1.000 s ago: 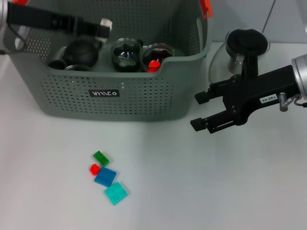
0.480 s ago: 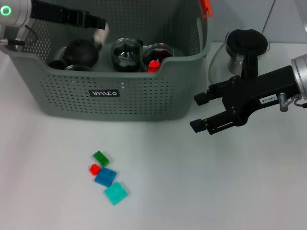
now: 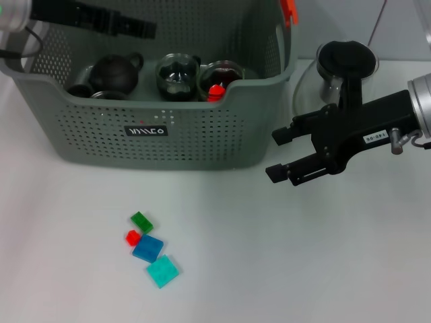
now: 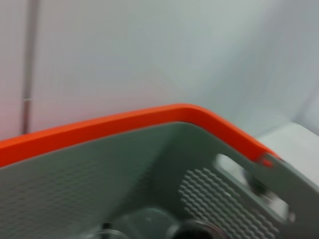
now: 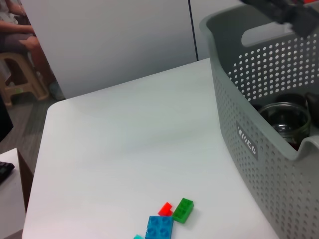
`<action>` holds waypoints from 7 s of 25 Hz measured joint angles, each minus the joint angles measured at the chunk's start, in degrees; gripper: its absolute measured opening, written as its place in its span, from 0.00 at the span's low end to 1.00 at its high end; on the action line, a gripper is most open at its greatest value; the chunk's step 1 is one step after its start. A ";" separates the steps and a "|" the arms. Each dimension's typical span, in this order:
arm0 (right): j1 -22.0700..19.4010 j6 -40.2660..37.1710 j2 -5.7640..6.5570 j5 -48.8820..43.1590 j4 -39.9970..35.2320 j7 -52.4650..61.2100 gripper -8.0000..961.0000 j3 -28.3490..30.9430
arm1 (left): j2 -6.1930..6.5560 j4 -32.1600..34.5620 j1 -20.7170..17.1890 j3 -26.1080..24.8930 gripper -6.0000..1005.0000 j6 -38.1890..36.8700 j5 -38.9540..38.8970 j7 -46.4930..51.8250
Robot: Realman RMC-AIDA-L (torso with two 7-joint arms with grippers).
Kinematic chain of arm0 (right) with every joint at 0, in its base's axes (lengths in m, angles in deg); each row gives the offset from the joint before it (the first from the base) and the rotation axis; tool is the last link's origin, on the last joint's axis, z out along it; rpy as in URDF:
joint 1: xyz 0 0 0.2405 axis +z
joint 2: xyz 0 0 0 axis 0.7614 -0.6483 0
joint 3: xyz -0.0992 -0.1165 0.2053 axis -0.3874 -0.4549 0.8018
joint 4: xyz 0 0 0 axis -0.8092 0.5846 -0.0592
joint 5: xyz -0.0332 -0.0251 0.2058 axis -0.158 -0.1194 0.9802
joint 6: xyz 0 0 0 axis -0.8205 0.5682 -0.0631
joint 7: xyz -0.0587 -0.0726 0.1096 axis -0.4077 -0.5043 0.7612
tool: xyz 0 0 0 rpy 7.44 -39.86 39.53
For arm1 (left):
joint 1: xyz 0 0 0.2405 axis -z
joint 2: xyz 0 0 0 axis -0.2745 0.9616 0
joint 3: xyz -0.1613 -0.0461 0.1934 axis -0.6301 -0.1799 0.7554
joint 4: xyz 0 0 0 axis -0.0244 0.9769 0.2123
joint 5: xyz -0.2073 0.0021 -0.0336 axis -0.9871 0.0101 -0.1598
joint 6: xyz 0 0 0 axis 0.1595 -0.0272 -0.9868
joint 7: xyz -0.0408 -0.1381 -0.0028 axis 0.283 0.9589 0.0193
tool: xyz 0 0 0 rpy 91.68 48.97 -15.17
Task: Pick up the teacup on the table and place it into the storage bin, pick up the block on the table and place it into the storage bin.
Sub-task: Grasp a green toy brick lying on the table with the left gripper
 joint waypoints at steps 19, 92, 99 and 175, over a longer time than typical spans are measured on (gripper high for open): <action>-0.47 0.09 -0.54 0.70 0.08 -0.09 0.87 1.84 | -7.39 -22.18 -12.94 7.62 0.93 -28.59 -1.58 -10.57; -1.06 0.26 -0.57 0.79 0.25 -1.60 0.87 2.31 | -9.39 1.68 -14.72 25.10 0.92 5.84 16.20 -9.25; -1.00 0.26 -0.57 0.78 0.25 -1.58 0.87 2.30 | -9.46 1.64 -14.77 25.15 0.92 6.22 16.18 -9.37; -1.50 0.61 -0.57 1.58 0.25 -2.91 0.87 2.39 | -9.49 0.71 -15.47 27.69 0.78 5.11 16.18 -8.04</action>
